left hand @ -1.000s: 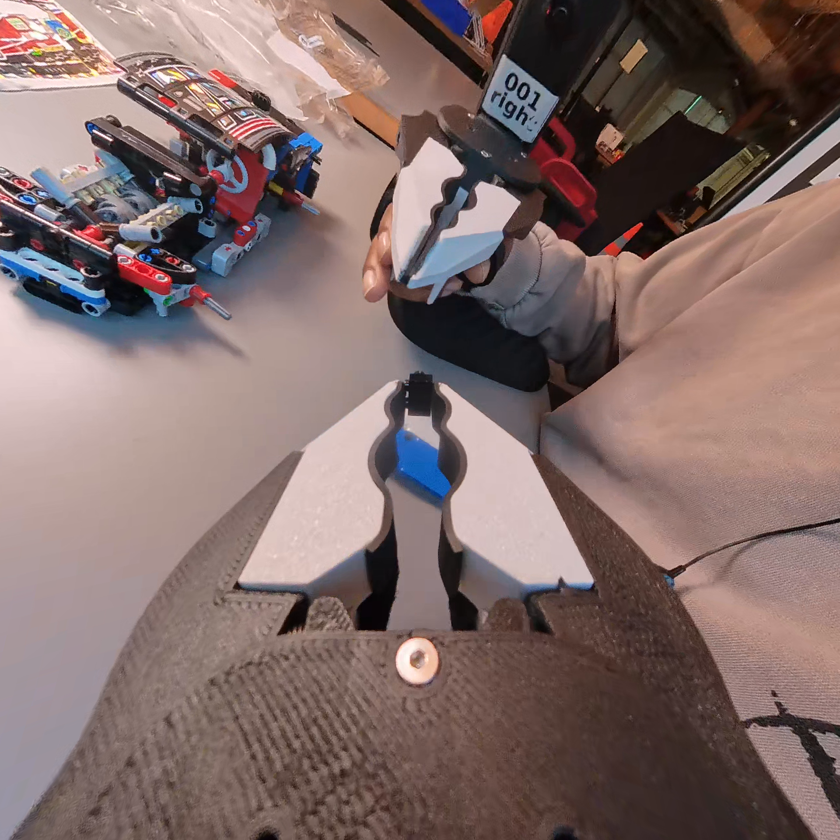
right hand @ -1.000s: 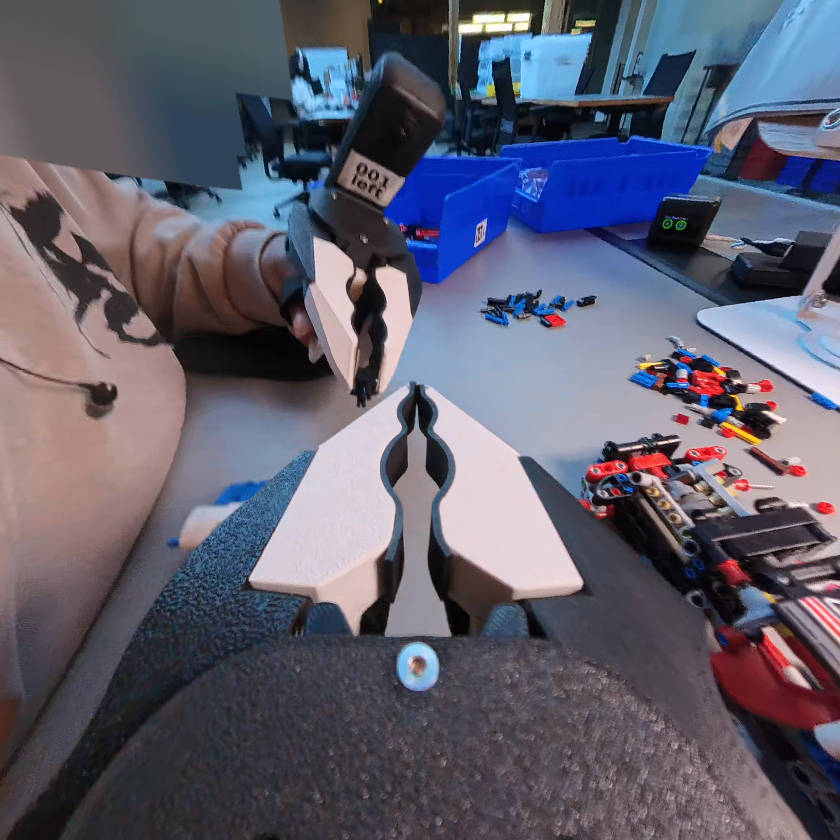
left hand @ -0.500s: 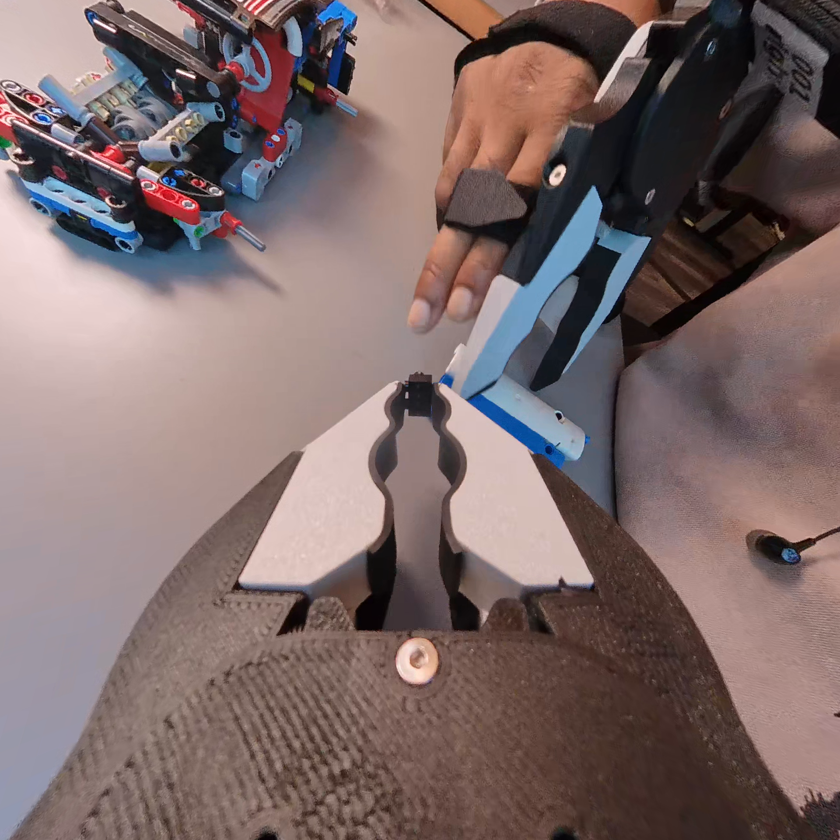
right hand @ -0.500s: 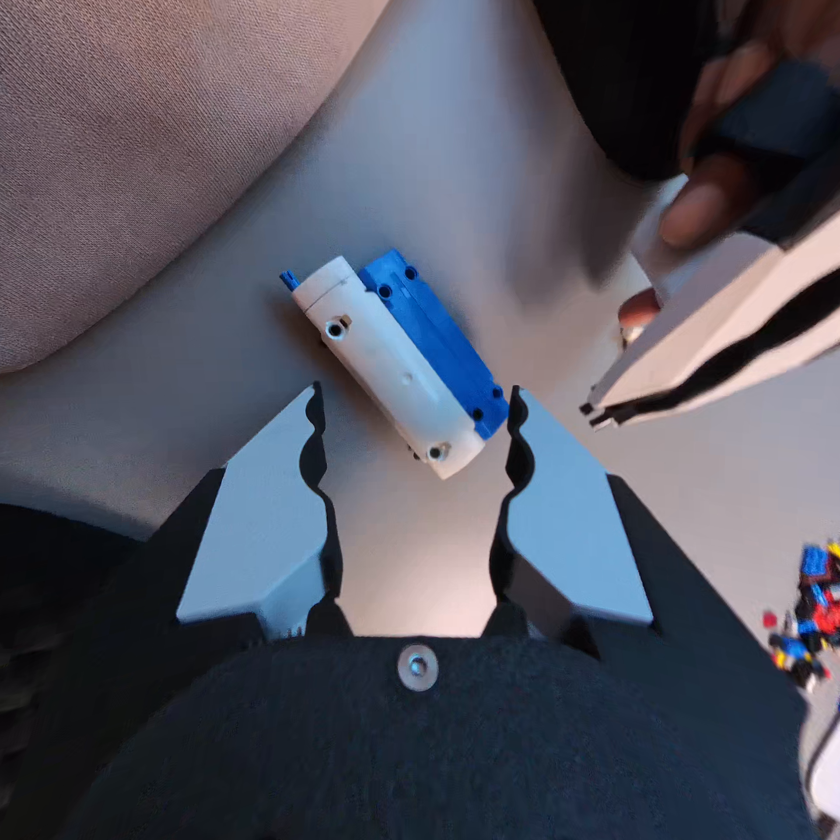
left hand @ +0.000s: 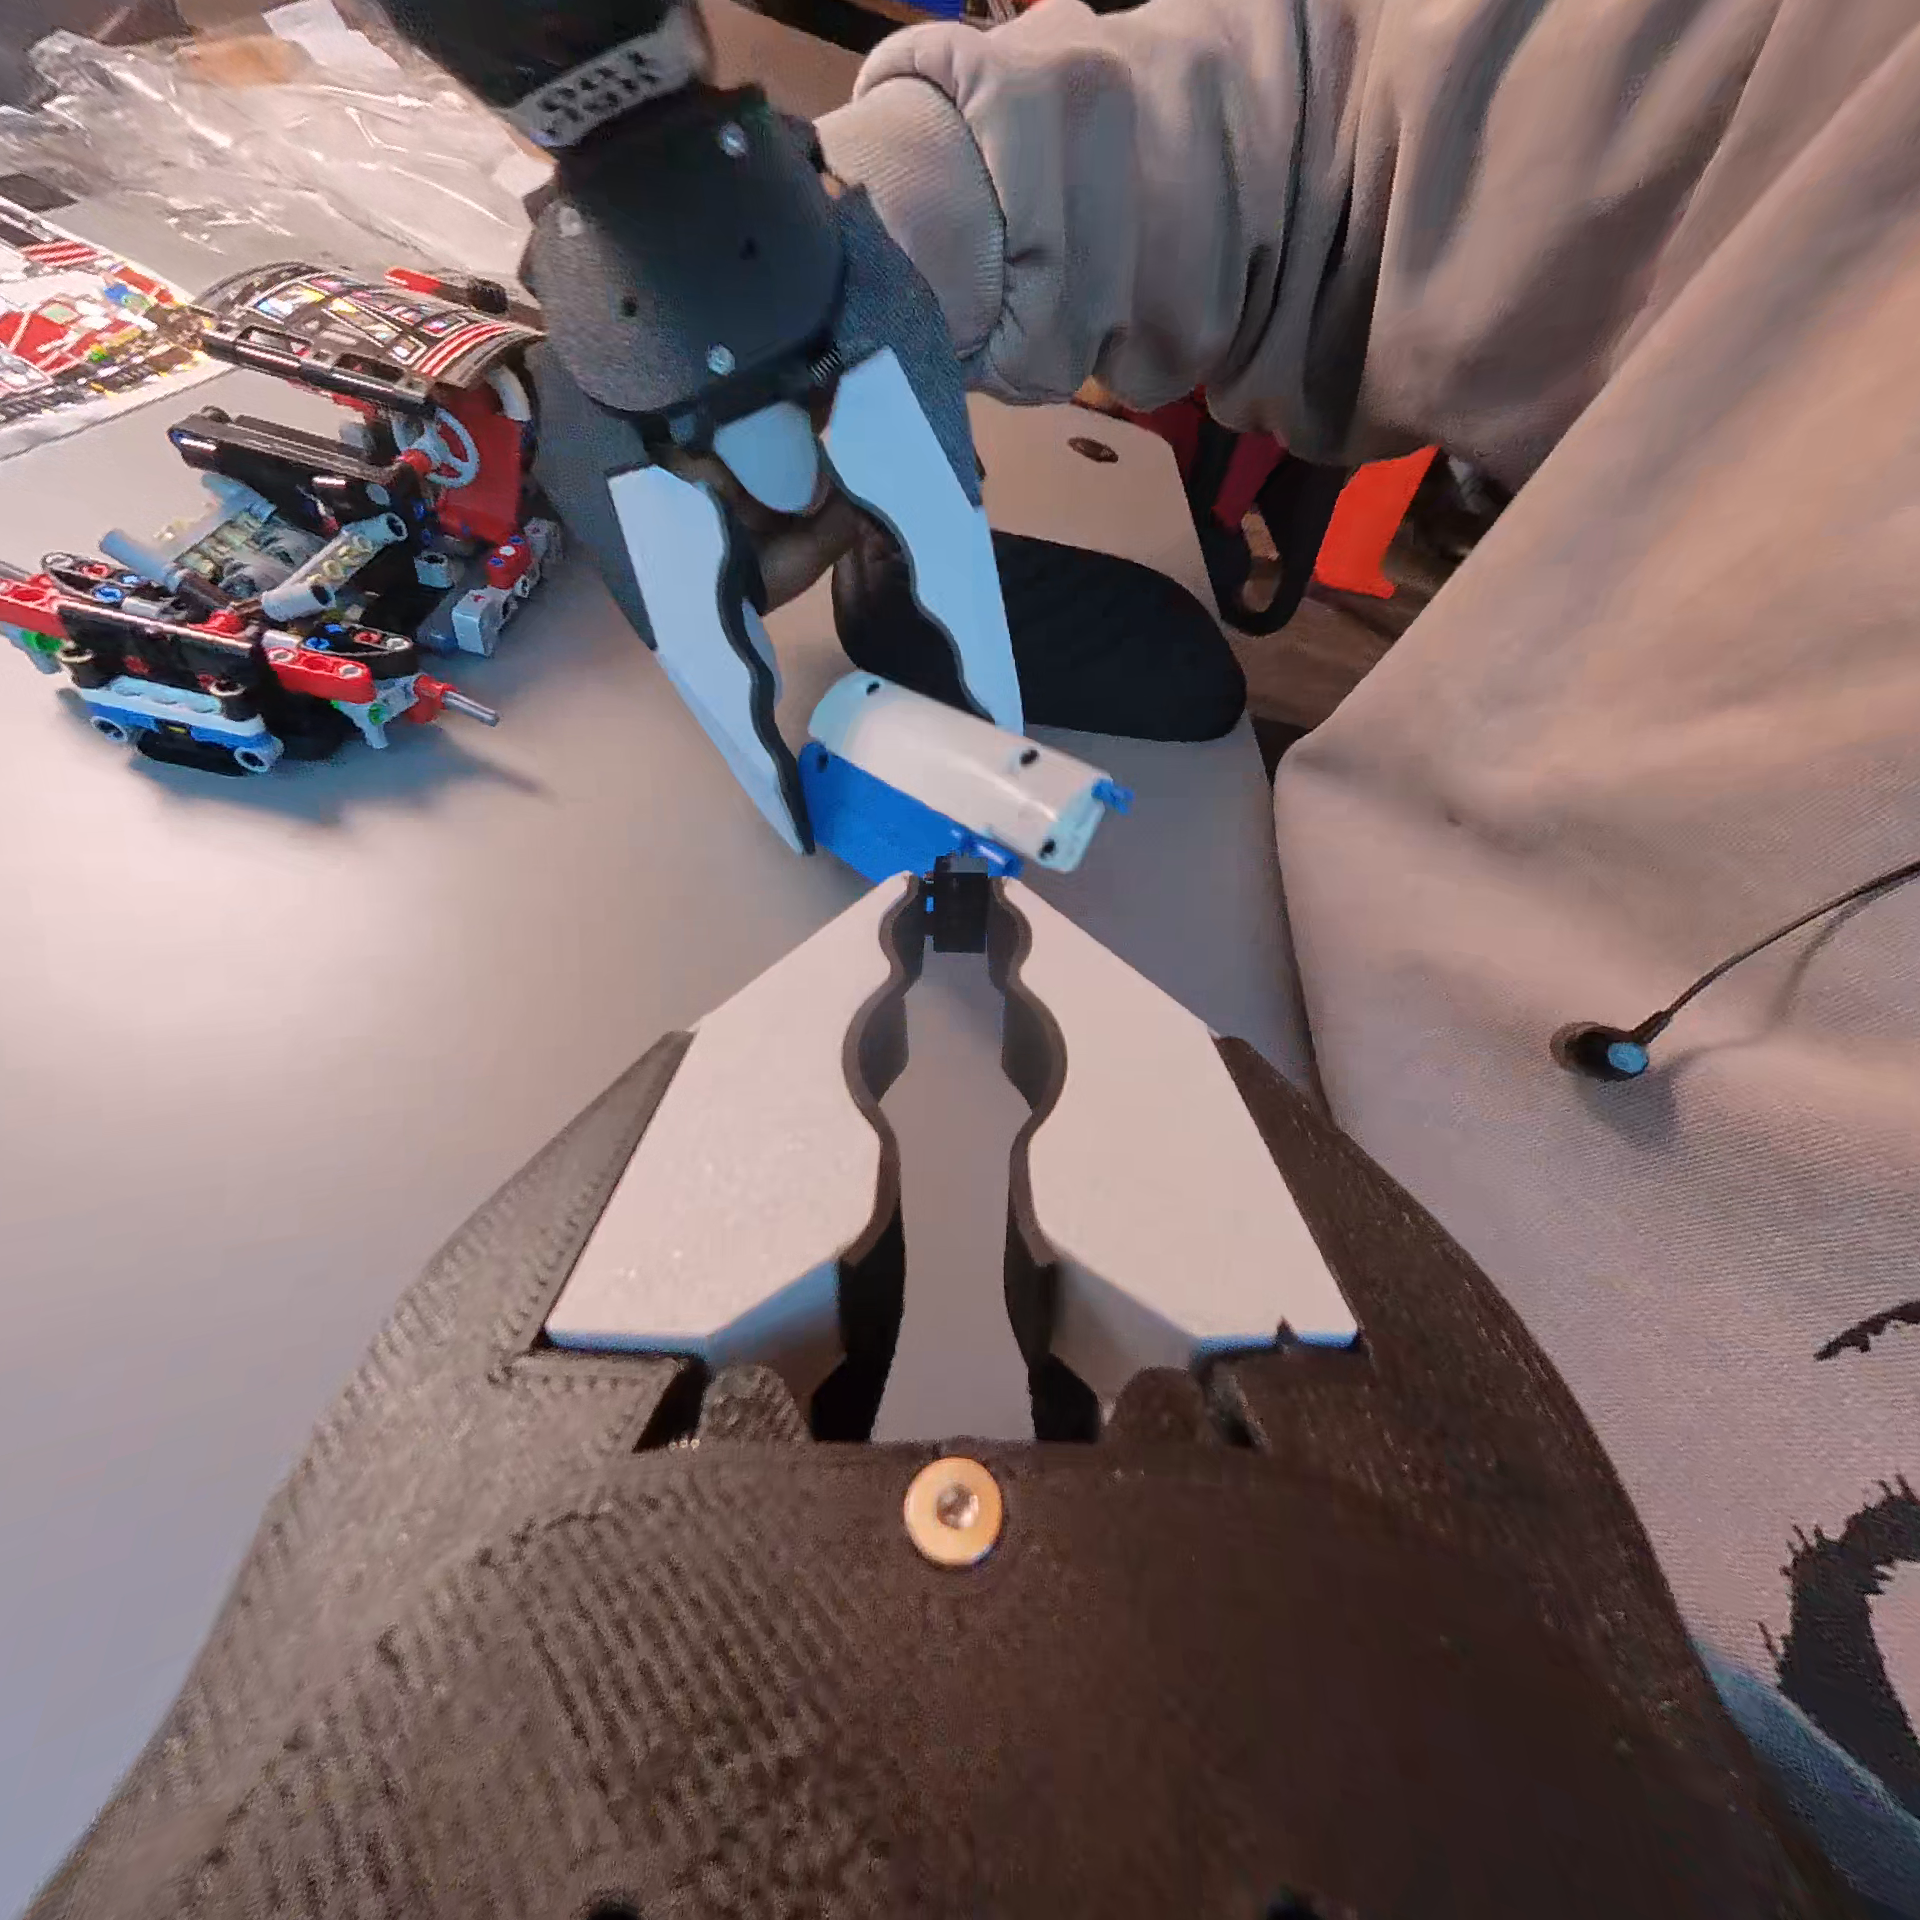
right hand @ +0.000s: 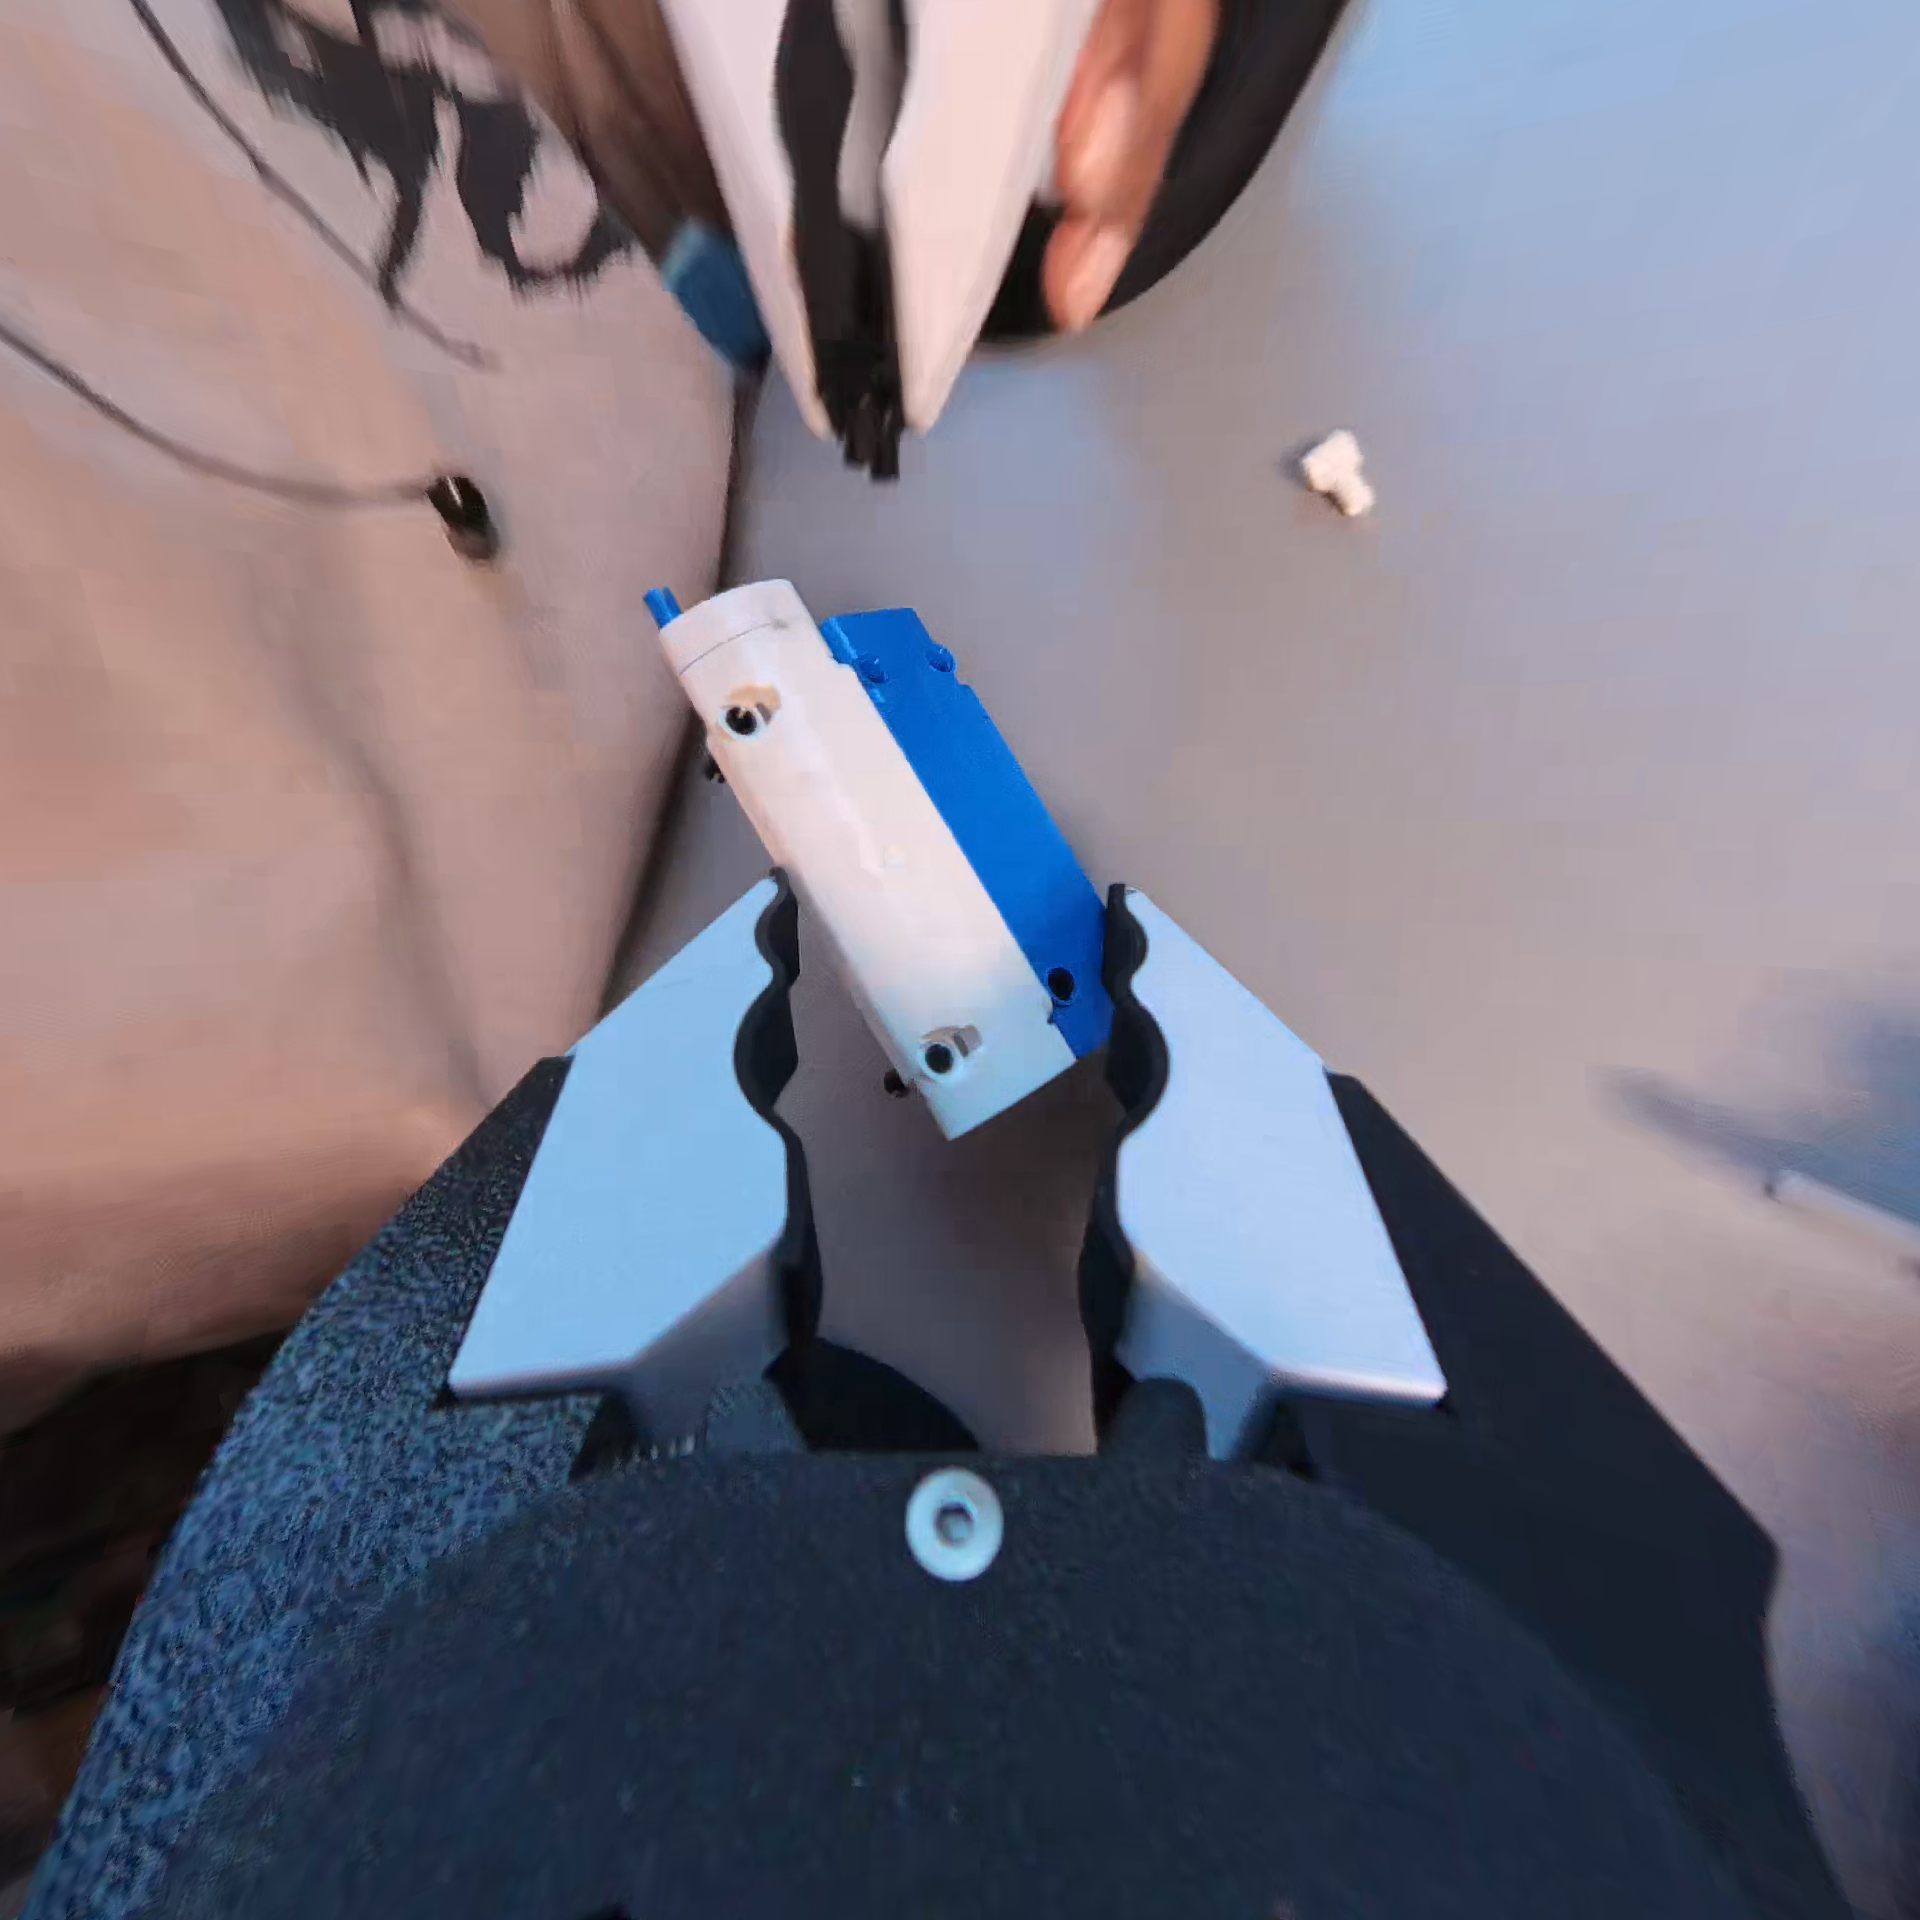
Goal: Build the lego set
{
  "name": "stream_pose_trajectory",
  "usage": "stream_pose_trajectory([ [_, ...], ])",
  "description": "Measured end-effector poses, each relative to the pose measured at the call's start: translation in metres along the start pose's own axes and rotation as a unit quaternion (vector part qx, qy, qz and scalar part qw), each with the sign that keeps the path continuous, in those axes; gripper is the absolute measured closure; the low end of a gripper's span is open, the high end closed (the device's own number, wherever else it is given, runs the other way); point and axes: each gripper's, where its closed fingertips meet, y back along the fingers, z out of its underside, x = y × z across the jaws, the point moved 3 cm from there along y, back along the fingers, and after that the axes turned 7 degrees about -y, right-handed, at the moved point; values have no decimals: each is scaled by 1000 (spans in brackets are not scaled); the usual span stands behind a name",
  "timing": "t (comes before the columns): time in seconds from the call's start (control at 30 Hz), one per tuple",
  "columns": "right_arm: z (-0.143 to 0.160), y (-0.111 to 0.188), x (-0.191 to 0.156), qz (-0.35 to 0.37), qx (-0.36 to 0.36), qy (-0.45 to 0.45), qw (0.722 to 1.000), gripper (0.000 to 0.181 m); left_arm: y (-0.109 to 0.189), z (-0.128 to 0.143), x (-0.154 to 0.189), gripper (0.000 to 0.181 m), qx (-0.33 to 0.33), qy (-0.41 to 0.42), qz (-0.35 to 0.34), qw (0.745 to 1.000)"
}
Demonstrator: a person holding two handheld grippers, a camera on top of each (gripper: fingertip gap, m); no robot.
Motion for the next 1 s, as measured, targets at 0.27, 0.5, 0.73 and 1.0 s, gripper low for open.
stream_pose_trajectory([
  [0.27,-15,17,-4,-76,171,-126,974,125,-11,-9,-11,172,-13,-105,-94,990],
  [0.5,4,-4,-7,-113,105,-204,967,125,-21,4,-14,172,-65,-111,-94,987],
  [0.73,5,1,11,-7,54,-179,982,126,-29,13,-11,172,-100,-96,-69,988],
  [1.0,11,-5,-9,-12,-54,-114,992,127,-36,10,-1,172,-96,-98,-17,990],
])
